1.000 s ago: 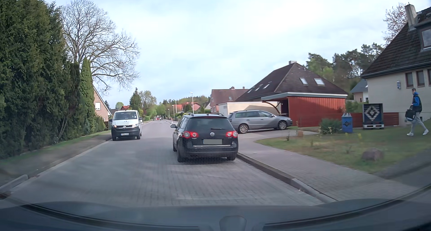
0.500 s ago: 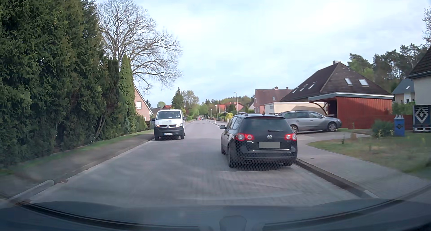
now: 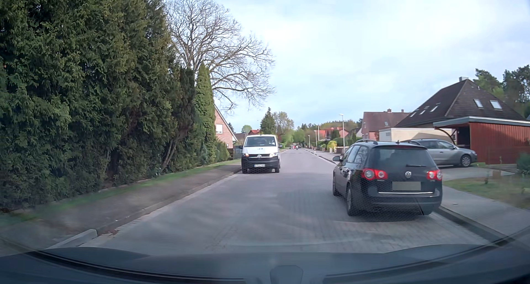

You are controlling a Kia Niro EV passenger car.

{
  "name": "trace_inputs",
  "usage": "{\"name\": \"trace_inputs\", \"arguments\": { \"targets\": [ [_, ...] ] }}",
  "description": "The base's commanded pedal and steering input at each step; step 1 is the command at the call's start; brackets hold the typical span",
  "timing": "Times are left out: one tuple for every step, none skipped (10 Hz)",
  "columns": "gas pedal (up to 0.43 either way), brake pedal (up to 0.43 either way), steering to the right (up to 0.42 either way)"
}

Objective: Follow the waypoints while adhering to traffic rules and regulations

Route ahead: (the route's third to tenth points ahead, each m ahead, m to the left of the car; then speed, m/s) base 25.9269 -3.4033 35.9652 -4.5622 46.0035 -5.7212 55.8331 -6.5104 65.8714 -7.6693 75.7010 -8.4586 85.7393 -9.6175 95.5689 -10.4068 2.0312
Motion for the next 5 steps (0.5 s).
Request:
{"name": "trace_inputs", "arguments": {
  "targets": [
    [0.0,0.0,-0.437],
    [0.0,0.0,-0.391],
    [0.0,0.0,-0.321],
    [0.0,0.0,-0.249],
    [0.0,0.0,-0.191]
  ]
}}
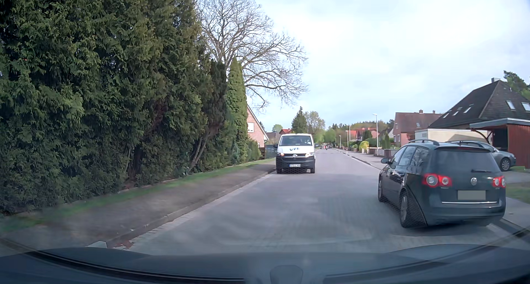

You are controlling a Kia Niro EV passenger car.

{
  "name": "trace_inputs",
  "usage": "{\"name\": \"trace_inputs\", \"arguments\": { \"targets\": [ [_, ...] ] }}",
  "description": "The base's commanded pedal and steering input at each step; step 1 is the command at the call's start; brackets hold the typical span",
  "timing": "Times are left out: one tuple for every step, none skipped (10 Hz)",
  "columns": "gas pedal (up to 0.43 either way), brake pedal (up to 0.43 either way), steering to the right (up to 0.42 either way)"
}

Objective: Follow the waypoints while adhering to traffic rules and regulations

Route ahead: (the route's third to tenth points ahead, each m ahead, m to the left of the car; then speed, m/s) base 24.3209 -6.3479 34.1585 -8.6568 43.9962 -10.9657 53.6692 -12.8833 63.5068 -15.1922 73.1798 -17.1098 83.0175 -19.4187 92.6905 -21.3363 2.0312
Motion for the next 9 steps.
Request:
{"name": "trace_inputs", "arguments": {
  "targets": [
    [0.0,0.0,-0.127],
    [0.0,0.0,-0.072],
    [0.02,0.0,-0.037],
    [0.039,0.0,-0.018],
    [0.039,0.0,-0.003],
    [0.067,0.0,0.017],
    [0.067,0.0,0.035],
    [0.067,0.0,0.05],
    [0.067,0.0,0.065]
  ]
}}
